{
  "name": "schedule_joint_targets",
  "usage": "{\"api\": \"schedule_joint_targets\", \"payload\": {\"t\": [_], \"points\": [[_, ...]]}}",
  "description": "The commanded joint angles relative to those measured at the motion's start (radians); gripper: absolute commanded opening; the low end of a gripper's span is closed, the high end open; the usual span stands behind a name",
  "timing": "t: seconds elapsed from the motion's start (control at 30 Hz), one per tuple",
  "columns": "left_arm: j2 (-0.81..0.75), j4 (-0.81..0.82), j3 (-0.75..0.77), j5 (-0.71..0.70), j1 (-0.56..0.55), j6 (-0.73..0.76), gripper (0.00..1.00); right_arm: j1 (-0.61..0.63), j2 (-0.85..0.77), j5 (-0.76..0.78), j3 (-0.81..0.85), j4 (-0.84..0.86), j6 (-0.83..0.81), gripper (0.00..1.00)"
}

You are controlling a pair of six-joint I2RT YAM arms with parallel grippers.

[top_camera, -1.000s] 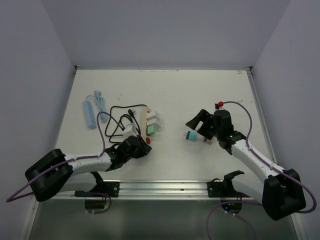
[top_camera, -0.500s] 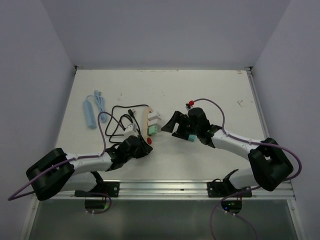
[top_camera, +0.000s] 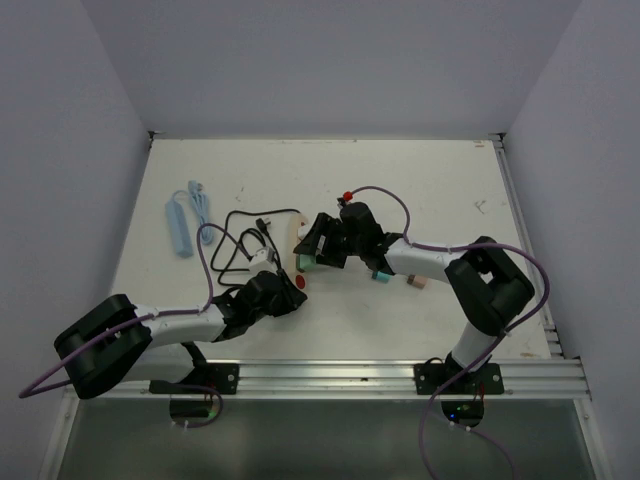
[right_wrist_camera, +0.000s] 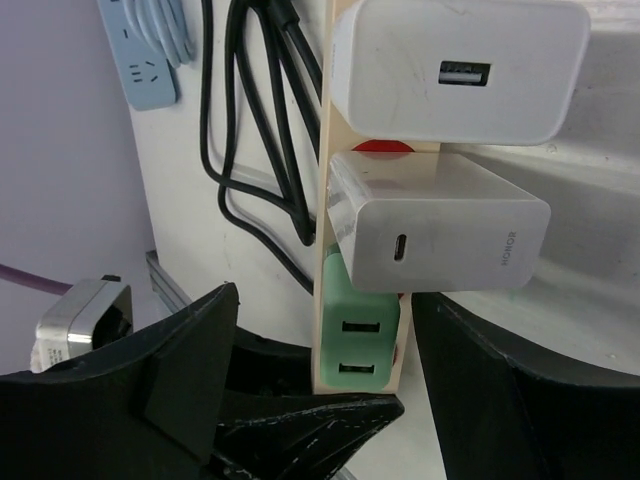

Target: Pull the plug off the socket

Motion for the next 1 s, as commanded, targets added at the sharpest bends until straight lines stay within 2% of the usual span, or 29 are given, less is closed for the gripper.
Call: {"api": "schedule_joint_targets", "payload": {"t": [0.0, 0.13, 0.23, 0.27, 0.3, 0.33, 0.47, 0.5, 0.57, 0.6, 0.7, 0.73, 0.83, 0.97], "points": [[0.028, -0.051, -0.013, 0.018, 0.001, 0.047, 0.0, 0.02, 0.028, -0.03, 0.048, 0.016, 0.006, 0.72], [0.034, -0.053, -0.011, 0.018, 0.001, 0.048, 0.0, 0.028, 0.045, -0.027, 0.047, 0.012, 0.0, 0.6], [0.032, -0.051, -0.01, 0.018, 0.001, 0.05, 0.02, 0.03, 0.046, -0.017, 0.042, -0.001, -0.01, 0.46], [0.032, -0.051, -0.01, 0.016, 0.001, 0.05, 0.04, 0.028, 0.046, -0.014, 0.041, -0.008, -0.017, 0.35], [0.032, -0.053, -0.01, 0.018, -0.001, 0.05, 0.1, 0.028, 0.045, -0.011, 0.039, -0.013, -0.017, 0.3], [0.032, -0.053, -0.01, 0.018, -0.001, 0.048, 0.12, 0.028, 0.045, -0.008, 0.036, -0.018, -0.018, 0.21], [0.018, -0.056, -0.013, 0.013, 0.001, 0.047, 0.3, 0.03, 0.036, 0.0, 0.03, -0.037, -0.041, 0.04], [0.012, -0.054, -0.016, 0.013, -0.001, 0.047, 0.37, 0.03, 0.027, 0.0, 0.027, -0.039, -0.044, 0.02], [-0.005, -0.057, -0.022, 0.012, 0.0, 0.044, 0.43, 0.03, 0.019, 0.001, 0.016, -0.042, -0.049, 0.0], [-0.009, -0.057, -0.024, 0.009, 0.001, 0.044, 0.55, 0.03, 0.01, -0.002, 0.013, -0.042, -0.05, 0.0], [-0.035, -0.066, -0.022, 0.012, 0.0, 0.044, 0.74, 0.037, -0.006, -0.007, 0.007, -0.053, -0.066, 0.0], [-0.044, -0.069, -0.019, 0.01, 0.001, 0.045, 0.78, 0.04, -0.016, -0.004, 0.007, -0.065, -0.07, 0.0], [-0.052, -0.079, -0.01, 0.009, 0.001, 0.048, 0.82, 0.054, -0.036, 0.006, -0.008, -0.067, -0.073, 0.0], [-0.034, -0.091, 0.009, -0.016, 0.0, 0.047, 0.79, 0.079, -0.064, 0.004, -0.044, -0.038, -0.032, 0.0]]}}
